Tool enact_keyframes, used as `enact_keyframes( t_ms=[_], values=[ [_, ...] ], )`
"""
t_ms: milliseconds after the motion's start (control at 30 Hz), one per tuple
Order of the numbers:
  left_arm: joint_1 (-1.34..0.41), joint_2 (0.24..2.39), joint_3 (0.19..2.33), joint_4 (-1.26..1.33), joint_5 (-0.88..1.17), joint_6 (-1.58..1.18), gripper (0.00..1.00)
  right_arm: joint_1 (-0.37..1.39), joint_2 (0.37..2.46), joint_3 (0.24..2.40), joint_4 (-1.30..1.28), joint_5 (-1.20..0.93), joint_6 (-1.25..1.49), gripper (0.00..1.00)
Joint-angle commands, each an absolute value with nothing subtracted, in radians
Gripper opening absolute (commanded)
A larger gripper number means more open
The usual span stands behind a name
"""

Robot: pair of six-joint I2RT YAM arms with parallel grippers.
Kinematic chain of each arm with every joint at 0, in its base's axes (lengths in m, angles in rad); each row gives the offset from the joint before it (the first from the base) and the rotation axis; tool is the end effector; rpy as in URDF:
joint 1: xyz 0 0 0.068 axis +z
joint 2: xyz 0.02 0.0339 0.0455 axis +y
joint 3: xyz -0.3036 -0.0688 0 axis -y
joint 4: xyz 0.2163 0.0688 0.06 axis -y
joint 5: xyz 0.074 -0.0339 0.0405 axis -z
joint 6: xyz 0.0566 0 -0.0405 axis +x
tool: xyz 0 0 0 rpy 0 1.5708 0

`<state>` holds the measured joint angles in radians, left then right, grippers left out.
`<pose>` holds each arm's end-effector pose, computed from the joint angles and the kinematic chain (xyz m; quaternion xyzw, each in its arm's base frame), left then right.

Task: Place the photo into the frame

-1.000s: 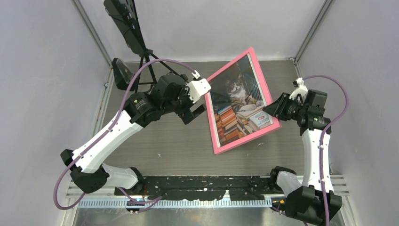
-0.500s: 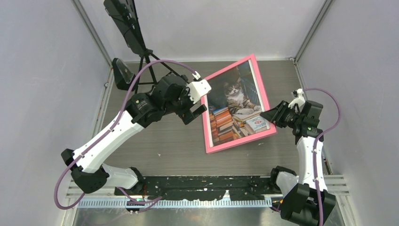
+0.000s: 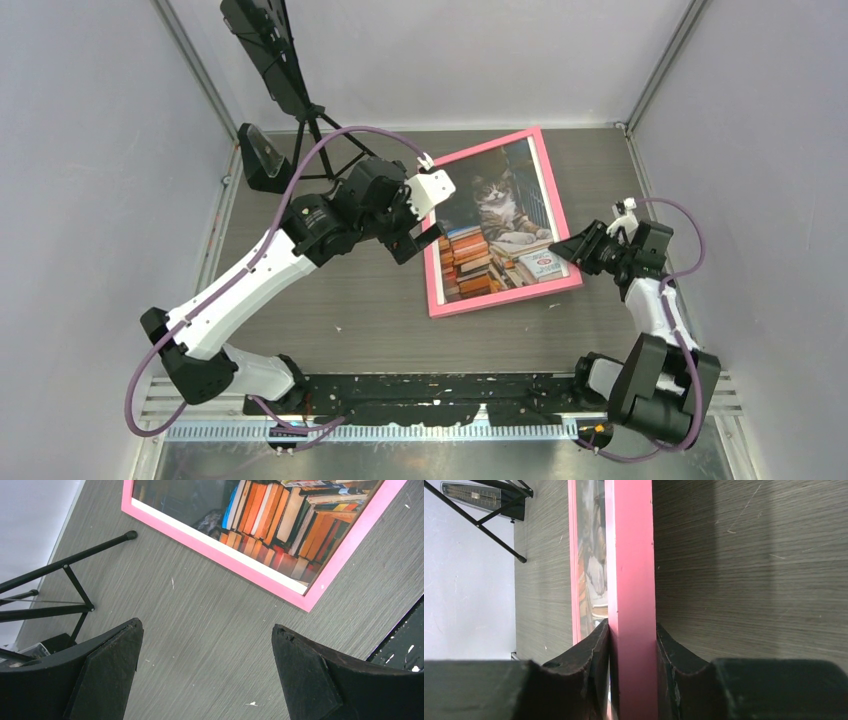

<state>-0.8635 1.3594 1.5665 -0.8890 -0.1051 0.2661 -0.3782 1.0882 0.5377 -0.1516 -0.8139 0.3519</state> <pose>0.1714 -0.1913 0.4314 0.4635 0.7737 -0.0810 0.4243 0.1834 -0.0286 0.2475 0.1418 0.8376 0.3539 0.3911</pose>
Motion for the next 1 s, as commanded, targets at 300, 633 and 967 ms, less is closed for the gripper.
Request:
enact_keyframes(
  t_ms=[300, 633, 967],
  values=[
    [-0.861, 1.386, 1.603, -0.871, -0.103, 0.262, 1.00, -0.493, 1.496, 0.573, 0.050, -0.920, 0.274, 0.13],
    [-0.860, 1.404, 1.617, -0.879, -0.095, 0.262, 1.00, -0.531, 1.619, 0.656, -0.185, -0.789, 0.138, 0.28],
    [-0.861, 1.432, 1.641, -0.891, -0.101, 0.264, 1.00, -0.532, 1.641, 0.682, -0.248, -0.728, 0.098, 0.46]
  ],
)
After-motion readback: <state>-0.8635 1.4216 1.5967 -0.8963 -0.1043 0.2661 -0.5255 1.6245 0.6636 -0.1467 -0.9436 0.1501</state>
